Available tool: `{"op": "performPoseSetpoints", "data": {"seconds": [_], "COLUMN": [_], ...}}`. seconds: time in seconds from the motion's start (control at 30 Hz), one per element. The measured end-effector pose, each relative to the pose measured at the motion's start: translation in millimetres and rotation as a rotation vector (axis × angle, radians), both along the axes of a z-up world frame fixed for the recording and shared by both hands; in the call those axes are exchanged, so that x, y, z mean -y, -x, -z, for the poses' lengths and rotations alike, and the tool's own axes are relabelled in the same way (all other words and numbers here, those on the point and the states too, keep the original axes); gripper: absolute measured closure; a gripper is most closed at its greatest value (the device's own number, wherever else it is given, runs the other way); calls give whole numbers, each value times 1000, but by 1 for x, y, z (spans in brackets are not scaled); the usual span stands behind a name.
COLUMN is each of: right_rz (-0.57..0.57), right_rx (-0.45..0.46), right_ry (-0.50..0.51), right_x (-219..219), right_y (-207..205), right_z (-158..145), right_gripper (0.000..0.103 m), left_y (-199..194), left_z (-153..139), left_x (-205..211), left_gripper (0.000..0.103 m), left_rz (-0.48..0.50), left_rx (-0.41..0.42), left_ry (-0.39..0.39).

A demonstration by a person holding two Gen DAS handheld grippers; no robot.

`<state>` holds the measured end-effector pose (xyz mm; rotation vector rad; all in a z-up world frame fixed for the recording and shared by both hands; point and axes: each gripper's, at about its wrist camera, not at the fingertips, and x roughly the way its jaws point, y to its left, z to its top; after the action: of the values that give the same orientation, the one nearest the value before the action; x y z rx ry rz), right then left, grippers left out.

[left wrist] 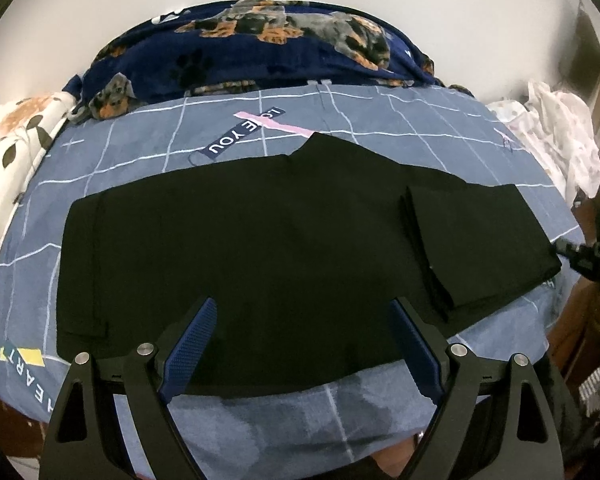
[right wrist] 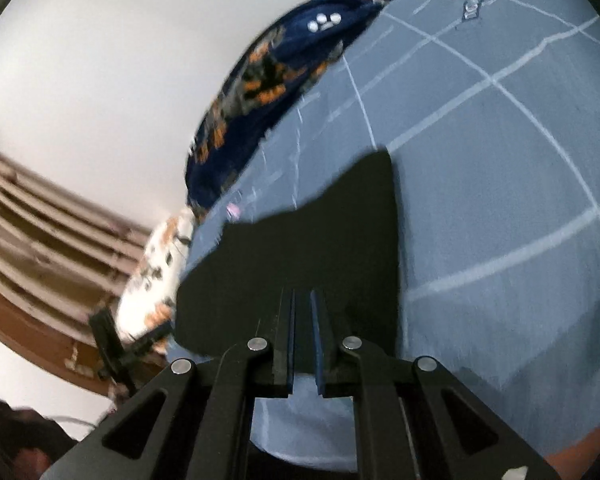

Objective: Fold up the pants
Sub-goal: 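Open the right tool and withdraw it from the folded legs, then grasp the long edge of the folded black pants with the left tool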

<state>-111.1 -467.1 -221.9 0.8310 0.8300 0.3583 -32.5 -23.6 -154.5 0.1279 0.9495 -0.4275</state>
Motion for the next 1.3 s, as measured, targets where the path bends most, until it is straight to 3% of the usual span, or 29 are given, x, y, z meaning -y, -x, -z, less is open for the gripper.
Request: {"op": "performPoseSetpoints", "data": {"seconds": [0.07,0.13,0.23,0.27,0.3,0.4,0.57,0.77,1.03,1.3], "right_rz": [5,9,18,18,16,3,-55,-146,-238,-286], "right_rx": [-47,-78,-94,-87,-72,3,118,176,141,94], "right_ry": [25,48,43,60,64,93,45,-61,-48,-24], "right_x": [-3,-5,-4,-5,-7,-17,-47,-105,-171,-195], "right_y": [-2,-4,-6,-6,-6,-4,-12,-30,-43,-45], "right_z": [13,21,21,16,11,-16,-57,-80,-68,-51], "right_gripper": [94,103,103,103,94,92,91,76,73,63], "left_y": [1,1,-1,-3,-5,-11,-14,-13,-10,-10], "left_z": [-2,-6,-15,-19,-23,-32,-31,-31,-32,-29], "left_x": [0,-4,-15,-21,-32,-65,-100,-113,-112,-108], "left_gripper": [16,16,16,16,16,16,16,16,16,16], "left_rz": [-2,-11,-32,-42,-58,-121,-241,-291,-284,-278], "left_rx": [4,7,15,14,6,0,34,67,113,109], "left_ry": [4,16,26,35,63,124,20,-11,-80,-102]}}
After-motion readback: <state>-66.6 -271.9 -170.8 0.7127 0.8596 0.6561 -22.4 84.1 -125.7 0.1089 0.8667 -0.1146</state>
